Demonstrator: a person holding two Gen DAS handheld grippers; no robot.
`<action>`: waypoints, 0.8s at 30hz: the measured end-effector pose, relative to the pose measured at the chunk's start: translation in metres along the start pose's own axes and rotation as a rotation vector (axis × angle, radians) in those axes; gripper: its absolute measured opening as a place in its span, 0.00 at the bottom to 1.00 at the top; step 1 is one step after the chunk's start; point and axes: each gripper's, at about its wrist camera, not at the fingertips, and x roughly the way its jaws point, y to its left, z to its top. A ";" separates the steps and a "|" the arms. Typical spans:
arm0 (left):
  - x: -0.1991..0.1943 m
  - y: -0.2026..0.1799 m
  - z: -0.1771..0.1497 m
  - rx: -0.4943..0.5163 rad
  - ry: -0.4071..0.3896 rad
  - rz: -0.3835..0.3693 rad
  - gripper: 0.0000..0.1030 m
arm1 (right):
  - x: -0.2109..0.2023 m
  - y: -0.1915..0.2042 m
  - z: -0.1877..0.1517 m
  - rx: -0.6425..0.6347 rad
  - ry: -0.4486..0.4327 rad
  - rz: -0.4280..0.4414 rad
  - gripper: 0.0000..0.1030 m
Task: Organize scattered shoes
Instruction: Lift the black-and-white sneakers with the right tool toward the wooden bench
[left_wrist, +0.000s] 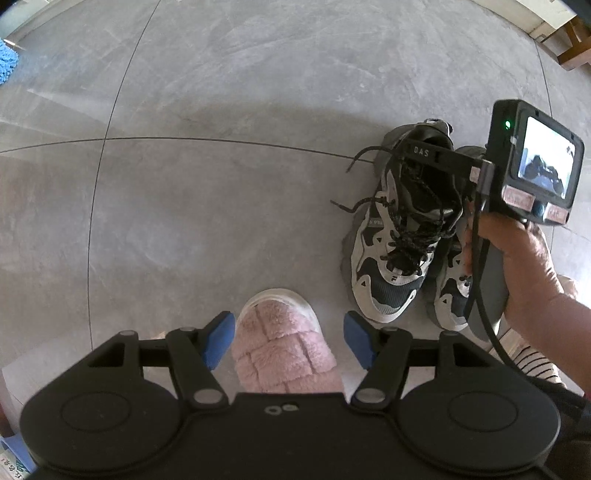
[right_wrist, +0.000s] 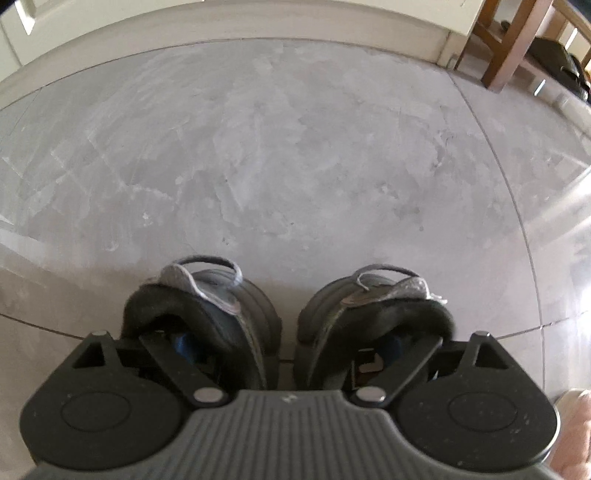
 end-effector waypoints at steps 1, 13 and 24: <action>0.000 0.000 0.001 0.000 0.000 0.000 0.63 | 0.000 0.000 0.000 0.000 -0.003 0.005 0.83; -0.001 -0.005 0.002 0.017 -0.010 -0.005 0.63 | -0.007 -0.006 -0.021 -0.112 -0.132 0.110 0.84; -0.003 -0.011 0.003 0.033 -0.030 0.006 0.63 | -0.004 -0.003 -0.004 -0.011 -0.083 0.069 0.63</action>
